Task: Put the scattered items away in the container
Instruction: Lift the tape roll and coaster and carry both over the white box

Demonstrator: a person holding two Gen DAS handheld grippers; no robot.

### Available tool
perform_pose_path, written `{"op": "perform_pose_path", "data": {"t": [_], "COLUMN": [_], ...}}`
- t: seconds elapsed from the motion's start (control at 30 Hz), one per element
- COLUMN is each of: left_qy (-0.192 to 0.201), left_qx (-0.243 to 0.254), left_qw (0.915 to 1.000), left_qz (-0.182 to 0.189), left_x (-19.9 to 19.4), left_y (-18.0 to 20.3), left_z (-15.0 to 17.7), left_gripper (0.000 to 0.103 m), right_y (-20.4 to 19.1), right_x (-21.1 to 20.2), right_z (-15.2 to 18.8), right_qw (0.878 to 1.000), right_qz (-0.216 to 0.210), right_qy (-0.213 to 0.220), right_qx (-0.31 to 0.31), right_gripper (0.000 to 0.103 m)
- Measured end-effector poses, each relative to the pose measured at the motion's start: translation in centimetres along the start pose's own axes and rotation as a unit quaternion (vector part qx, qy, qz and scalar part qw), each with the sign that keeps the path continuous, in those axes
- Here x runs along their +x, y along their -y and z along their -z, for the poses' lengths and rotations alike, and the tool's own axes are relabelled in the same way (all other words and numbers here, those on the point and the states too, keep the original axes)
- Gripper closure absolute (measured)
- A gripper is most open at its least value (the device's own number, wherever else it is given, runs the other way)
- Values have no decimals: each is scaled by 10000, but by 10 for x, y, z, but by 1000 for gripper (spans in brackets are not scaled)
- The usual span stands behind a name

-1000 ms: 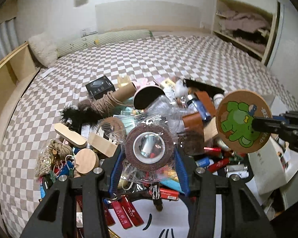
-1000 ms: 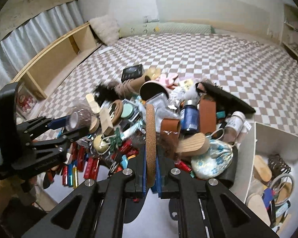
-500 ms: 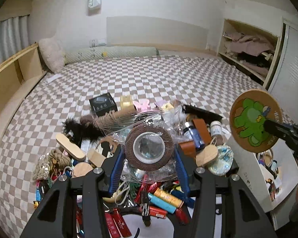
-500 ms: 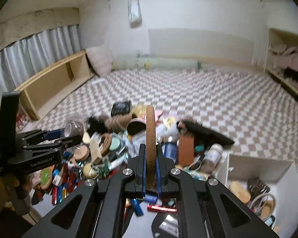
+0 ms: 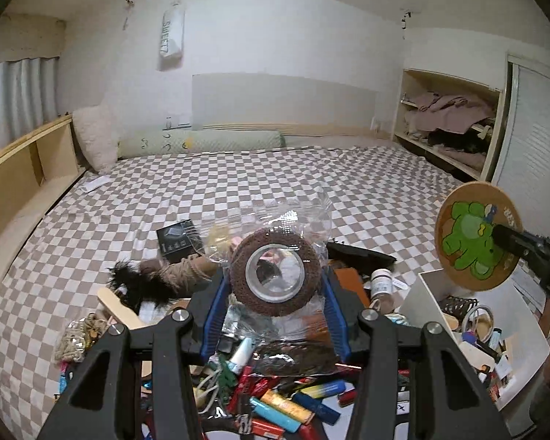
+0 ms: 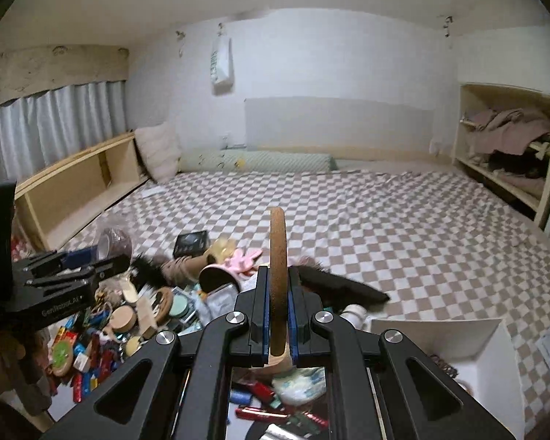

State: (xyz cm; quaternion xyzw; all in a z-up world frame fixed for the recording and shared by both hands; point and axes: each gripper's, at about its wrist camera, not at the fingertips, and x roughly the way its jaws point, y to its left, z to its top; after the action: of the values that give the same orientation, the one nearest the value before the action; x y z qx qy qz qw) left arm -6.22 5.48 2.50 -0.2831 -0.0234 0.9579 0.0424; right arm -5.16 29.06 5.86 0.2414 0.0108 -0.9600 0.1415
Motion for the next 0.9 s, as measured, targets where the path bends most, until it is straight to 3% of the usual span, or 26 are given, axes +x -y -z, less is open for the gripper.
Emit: {"op": "perform_pose_path", "data": {"t": [0.37, 0.6, 0.9], "left_qy": [-12, 33, -80], "left_qx": [228, 563, 609], "left_qw": [9991, 9964, 9921], "left_qz": [360, 635, 1094], "left_x": [12, 19, 37], "left_y": [43, 84, 129], "left_z": [-3, -3, -3], "left_gripper": [55, 55, 55], "right_y": [41, 78, 120], "right_x": [-22, -27, -35], "right_z": [-3, 5, 23], "right_qw": [9971, 9925, 9843], "right_qz": [689, 1125, 1600], "right_qy": [288, 190, -60], "right_qx": [176, 429, 738], "right_gripper": [94, 94, 94]}}
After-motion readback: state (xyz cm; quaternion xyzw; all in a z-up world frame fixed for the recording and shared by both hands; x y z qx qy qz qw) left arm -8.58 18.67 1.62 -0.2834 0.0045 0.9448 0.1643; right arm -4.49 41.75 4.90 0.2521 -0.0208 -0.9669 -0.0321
